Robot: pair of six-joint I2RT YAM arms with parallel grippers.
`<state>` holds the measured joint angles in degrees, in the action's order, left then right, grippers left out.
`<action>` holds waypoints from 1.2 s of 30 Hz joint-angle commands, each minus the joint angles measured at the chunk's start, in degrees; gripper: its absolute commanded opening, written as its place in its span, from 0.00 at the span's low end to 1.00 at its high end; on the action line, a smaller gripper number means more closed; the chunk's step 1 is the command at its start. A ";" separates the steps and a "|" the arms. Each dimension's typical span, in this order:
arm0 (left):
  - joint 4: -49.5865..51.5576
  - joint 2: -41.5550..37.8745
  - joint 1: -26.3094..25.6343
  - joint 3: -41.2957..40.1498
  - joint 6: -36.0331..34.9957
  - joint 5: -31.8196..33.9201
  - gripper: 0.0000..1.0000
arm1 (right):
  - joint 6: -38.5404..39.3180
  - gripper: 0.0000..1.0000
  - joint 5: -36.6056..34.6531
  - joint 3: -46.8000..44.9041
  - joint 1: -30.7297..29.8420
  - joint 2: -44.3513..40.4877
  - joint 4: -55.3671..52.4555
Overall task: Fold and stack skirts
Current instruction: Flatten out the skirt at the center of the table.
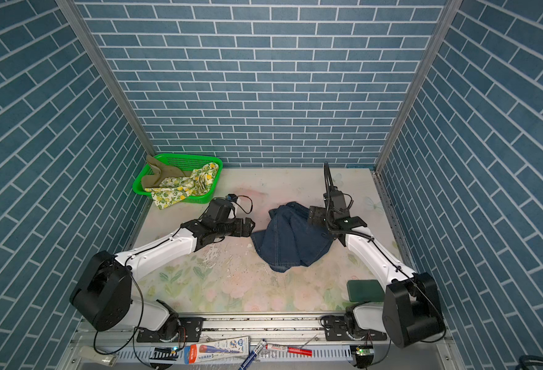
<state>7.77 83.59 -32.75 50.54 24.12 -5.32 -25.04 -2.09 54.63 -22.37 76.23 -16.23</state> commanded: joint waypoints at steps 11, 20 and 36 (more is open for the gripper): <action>-2.70 -4.02 1.50 -6.37 3.64 2.04 0.97 | 2.80 0.91 -3.46 18.90 -11.10 21.23 -7.58; -8.46 -4.64 11.03 -6.50 10.50 -5.40 0.96 | 4.56 0.00 0.00 37.84 -11.56 28.20 -9.14; -6.09 -12.58 11.65 -2.79 10.60 -2.64 0.94 | -2.31 0.00 -14.13 7.49 -11.64 -2.20 9.58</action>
<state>1.13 71.31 -21.02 48.97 34.98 -8.43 -22.46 -9.98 74.91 -33.98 79.75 -11.66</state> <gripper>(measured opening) 0.945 0.054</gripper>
